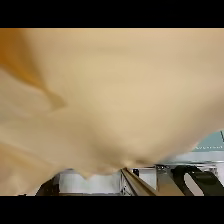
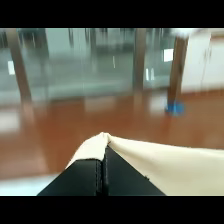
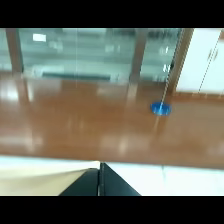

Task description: Fold the shirts.

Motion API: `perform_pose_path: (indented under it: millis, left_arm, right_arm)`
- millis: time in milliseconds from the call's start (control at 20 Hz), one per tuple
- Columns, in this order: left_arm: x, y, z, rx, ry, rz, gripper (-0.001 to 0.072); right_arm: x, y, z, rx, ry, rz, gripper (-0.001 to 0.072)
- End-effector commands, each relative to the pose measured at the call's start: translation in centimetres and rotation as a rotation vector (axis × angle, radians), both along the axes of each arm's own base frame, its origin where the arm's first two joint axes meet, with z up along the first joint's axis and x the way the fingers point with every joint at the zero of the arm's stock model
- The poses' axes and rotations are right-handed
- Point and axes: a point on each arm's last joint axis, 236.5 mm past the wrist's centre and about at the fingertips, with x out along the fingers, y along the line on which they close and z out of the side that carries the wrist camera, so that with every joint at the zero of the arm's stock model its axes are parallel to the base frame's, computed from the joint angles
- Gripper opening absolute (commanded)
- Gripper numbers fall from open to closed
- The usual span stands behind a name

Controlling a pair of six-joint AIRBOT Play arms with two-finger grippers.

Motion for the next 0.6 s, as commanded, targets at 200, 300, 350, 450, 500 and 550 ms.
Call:
perform_pose_path:
  millis: [200,300,350,450,500,550]
  left_arm:
    - [13.4,2.3,-22.9,-0.1,0.614,0.04,0.0029]
    - [17.2,2.7,-28.0,-0.141,0.689,0.055,0.0029]
    - [19.2,3.0,-29.8,-0.161,0.704,0.069,0.0029]
    - [23.5,3.3,-32.7,-0.21,0.714,0.083,0.0029]
    - [25.6,3.2,-34.1,-0.255,0.707,0.085,0.0029]
    - [27.5,3.1,-35.3,-0.308,0.698,0.088,0.0029]
  right_arm:
    - [14.1,1.2,-17.3,0.015,0.544,0.078,0.0017]
    - [19.2,1.0,-22.5,0.025,0.661,0.077,0.0017]
    - [21.6,1.0,-25.0,0.032,0.705,0.075,0.0017]
    - [26.0,0.8,-30.4,0.06,0.783,0.06,0.0017]
    - [27.9,0.8,-33.1,0.075,0.812,0.052,0.0017]
    - [29.6,0.7,-35.3,0.089,0.837,0.042,0.0017]
